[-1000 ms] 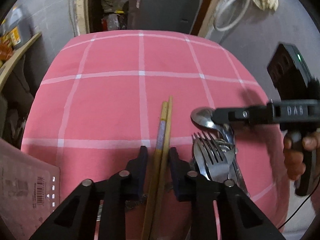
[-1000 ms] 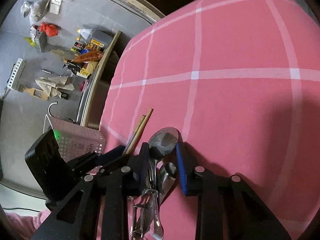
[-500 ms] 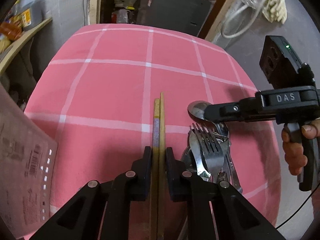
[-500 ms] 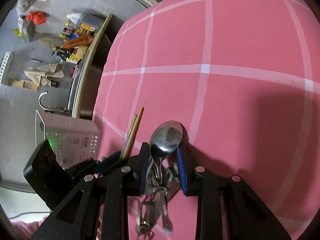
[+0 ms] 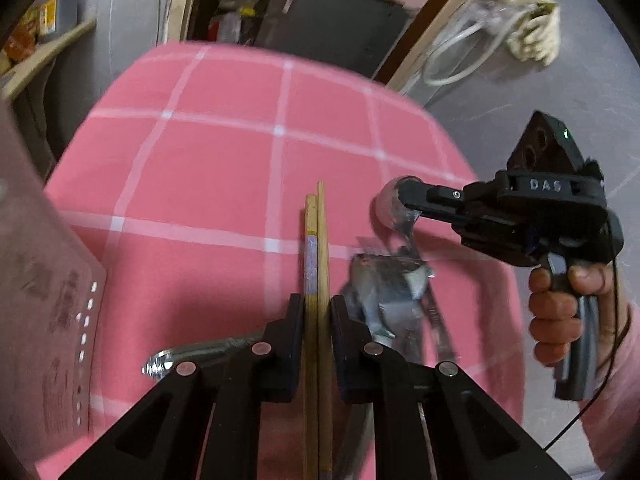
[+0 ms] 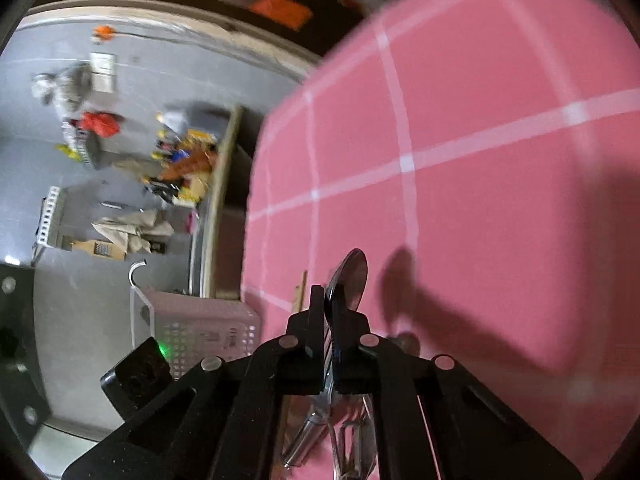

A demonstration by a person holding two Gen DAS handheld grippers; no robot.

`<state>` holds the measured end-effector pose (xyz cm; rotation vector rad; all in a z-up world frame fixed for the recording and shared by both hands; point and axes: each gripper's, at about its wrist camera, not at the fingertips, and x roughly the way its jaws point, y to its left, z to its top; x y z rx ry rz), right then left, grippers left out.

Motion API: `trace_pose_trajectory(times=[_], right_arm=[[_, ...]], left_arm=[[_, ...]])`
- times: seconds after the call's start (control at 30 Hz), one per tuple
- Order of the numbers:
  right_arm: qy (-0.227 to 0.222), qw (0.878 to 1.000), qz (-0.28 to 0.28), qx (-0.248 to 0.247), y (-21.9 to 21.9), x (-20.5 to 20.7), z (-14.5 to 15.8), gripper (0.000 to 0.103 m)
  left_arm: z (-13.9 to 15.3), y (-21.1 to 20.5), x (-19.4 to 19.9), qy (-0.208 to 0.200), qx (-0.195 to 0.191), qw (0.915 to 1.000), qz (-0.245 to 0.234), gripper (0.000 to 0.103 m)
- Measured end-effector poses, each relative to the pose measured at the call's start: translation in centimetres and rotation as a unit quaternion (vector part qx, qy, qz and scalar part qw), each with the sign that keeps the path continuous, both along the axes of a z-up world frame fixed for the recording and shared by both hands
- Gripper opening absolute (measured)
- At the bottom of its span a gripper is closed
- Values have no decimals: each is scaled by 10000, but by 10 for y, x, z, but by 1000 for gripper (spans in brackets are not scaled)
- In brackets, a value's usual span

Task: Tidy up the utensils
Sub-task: 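Lift the chopsticks and spoon and carry both over the caddy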

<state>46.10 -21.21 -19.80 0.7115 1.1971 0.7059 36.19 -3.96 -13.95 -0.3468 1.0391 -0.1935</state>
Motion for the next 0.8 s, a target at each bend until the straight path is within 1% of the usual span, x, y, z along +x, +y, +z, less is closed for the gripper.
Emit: trace_pose_trajectory(times=[0.07,0.1,0.2,0.23,0.3,0.43,0.5,0.57,0.6,0.67,0.73,0.8], right_arm=[[-210,9996,-186,35,-8,-9,11,3],[-363,9987,-351,63,-13,-20,20,3],[-723,9951,-678,-20,-32,-35,38,3],[-964,9914,-870,-128,-35,-47,49,3],[-1337,9842,-1117,-320,-43,-56,66,3],[-1803,9702,-1545,-484,-70,-63,94,4],[-2011,9622,-1760,-517,-72,-67,111,4],[-2204,9556,-1876,-551,-80,-72,128,4],[-2364,9503,-1942,-577,-79,-73,140,4],[-2541,9451,-1967,-590,-77,-79,156,3],[-2799,9376,-1954,-661,-68,-82,176,3],[-2951,9343,-1881,-674,-59,-87,186,3]], left_arm=[[9,-2,-9,-176,26,9998,-8,13],[16,-3,-16,-311,-6,9995,-7,13],[32,-2,-32,-610,-68,9981,-25,13],[37,-2,-37,-695,-85,9975,-25,13],[50,3,-46,-912,-190,9957,-17,13],[77,19,-54,-1288,-325,9911,-15,13],[91,28,-56,-1515,-402,9876,-20,13],[105,38,-58,-1741,-455,9837,-14,13],[111,41,-57,-1839,-479,9818,0,13],[124,51,-57,-2029,-531,9777,36,13],[134,62,-57,-2193,-580,9739,102,13],[146,77,-55,-2367,-612,9695,192,13]])
